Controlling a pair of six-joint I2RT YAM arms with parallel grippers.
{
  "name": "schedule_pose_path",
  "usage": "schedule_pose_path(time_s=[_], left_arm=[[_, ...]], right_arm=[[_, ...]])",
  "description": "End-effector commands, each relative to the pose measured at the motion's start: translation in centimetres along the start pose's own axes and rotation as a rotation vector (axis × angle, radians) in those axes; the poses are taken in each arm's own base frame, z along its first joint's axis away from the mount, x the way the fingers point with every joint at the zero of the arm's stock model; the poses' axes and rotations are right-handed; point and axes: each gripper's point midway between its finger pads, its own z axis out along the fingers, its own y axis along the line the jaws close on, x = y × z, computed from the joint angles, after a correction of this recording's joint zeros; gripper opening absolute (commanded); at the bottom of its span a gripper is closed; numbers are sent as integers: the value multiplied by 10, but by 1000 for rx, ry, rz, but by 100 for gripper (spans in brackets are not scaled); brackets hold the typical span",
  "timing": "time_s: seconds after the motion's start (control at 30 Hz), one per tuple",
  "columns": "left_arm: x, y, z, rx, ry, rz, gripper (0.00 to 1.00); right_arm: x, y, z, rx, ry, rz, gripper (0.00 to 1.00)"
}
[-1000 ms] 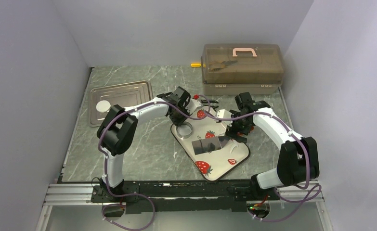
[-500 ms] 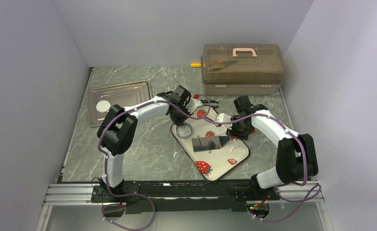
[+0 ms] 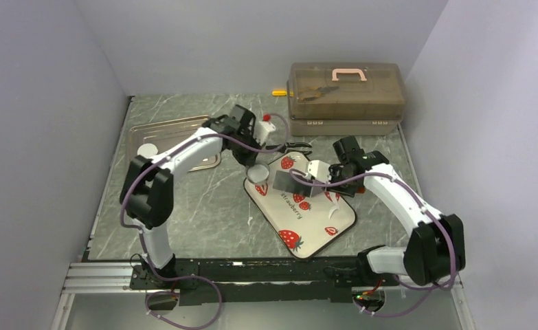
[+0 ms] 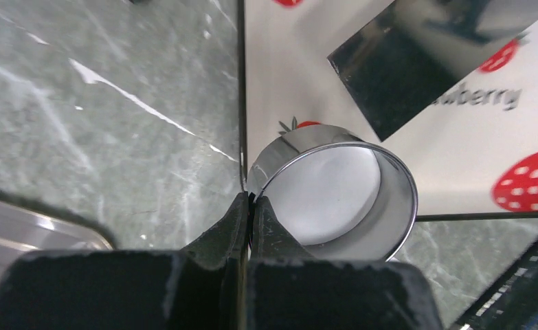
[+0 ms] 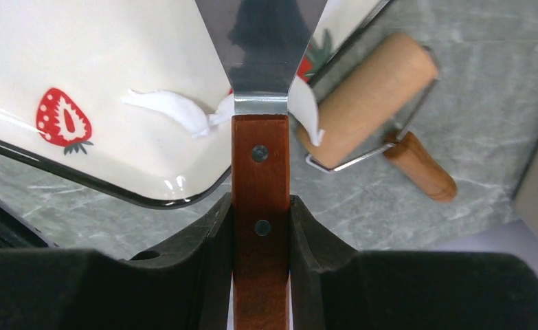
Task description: Roll out the dumpling wrappers from the dough
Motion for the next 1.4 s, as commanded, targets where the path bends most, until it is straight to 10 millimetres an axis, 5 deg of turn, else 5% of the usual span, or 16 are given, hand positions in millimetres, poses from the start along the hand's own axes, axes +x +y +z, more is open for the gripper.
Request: schedule_pose_path(time_s=[0.0,0.17,0.33,0.67,0.83,1.17,1.37], left_arm=[[-56,0,-74,83,-236,-38,0],[-88,-14,-145,240,-444,-114,0],[-110,-25,-203,332,-558,-142,0],[-138,-66,-291,480,-641,-113,0],[-144,-73,-302,492,-673,-72,0],[-159,-92,-322,711,-722,-1,0],[-157,-87,-322,653,-764,41,0]], right_arm=[[-37,-25,-55,164,-207,112,0],[-69,-27,-97,202,-396,321,0],[-75,-20,-123,208,-465,565,0],[-110,11,-158,96,-774,717,0],[-135,32,-188,23,-993,602,0],[-138,58,-179,-70,-1009,449,0],[-133,59,-184,-20,-1017,429,0]])
